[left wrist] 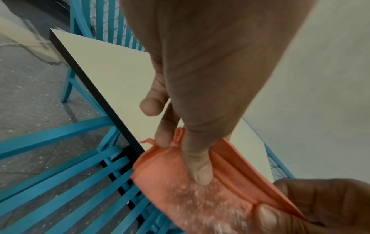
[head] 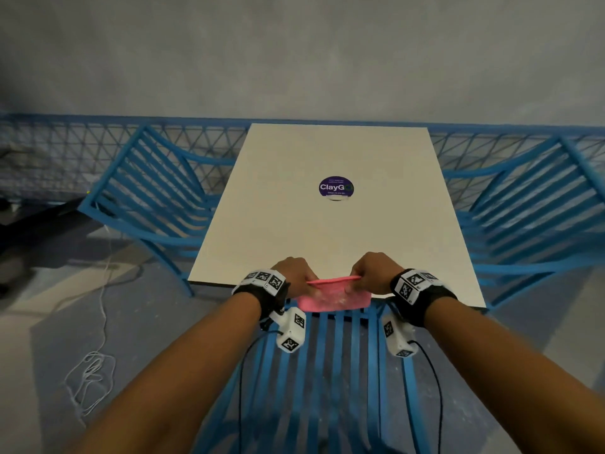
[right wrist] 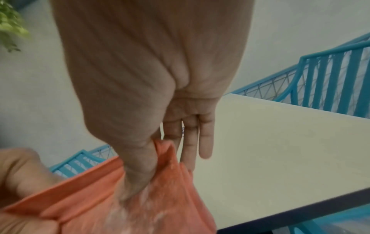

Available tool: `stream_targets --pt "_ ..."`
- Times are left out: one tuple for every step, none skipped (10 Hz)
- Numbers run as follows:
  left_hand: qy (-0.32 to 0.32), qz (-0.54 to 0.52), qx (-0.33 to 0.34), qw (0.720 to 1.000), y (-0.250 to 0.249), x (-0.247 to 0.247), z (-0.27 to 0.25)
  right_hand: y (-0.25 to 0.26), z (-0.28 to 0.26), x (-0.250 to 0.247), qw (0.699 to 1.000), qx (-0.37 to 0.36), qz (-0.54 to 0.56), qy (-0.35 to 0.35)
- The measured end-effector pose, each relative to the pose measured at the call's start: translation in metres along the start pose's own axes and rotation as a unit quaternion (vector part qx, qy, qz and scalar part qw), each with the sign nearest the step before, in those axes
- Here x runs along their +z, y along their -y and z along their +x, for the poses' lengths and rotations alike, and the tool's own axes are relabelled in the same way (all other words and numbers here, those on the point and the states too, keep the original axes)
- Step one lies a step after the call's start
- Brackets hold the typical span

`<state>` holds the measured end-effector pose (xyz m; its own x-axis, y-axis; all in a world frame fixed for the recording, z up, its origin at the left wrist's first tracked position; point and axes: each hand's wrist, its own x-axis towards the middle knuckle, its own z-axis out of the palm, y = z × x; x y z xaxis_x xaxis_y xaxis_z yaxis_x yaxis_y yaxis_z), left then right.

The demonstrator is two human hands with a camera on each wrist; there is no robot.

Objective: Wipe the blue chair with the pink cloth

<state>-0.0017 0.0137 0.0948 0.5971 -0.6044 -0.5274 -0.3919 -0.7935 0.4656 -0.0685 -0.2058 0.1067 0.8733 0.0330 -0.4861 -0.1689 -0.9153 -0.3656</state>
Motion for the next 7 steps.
stream_targets --pt "-0.052 0.026 -0.029 0.998 -0.001 -0.006 0.029 -0.01 0.029 0.002 0.998 0.009 -0.008 -0.069" --pt "-0.138 0.064 -0.047 0.987 0.001 -0.008 0.056 -0.018 0.052 0.01 0.981 -0.007 -0.055 -0.187" --pt "-0.193 0.07 -0.048 0.978 0.007 0.004 0.072 -0.023 0.065 0.027 0.96 -0.027 -0.081 -0.267" --pt "-0.167 0.103 -0.06 0.979 0.016 0.031 0.079 -0.028 0.071 0.053 0.966 -0.032 -0.103 -0.234" --pt "-0.135 0.102 -0.066 0.983 0.029 0.056 0.08 -0.031 0.068 0.071 0.979 -0.034 -0.115 -0.167" --pt "-0.13 0.107 -0.06 0.984 0.03 0.062 0.071 -0.031 0.06 0.073 0.986 -0.033 -0.096 -0.133" --pt "-0.132 0.081 -0.065 0.986 0.028 0.055 0.065 -0.028 0.054 0.064 0.99 -0.016 -0.082 -0.111"
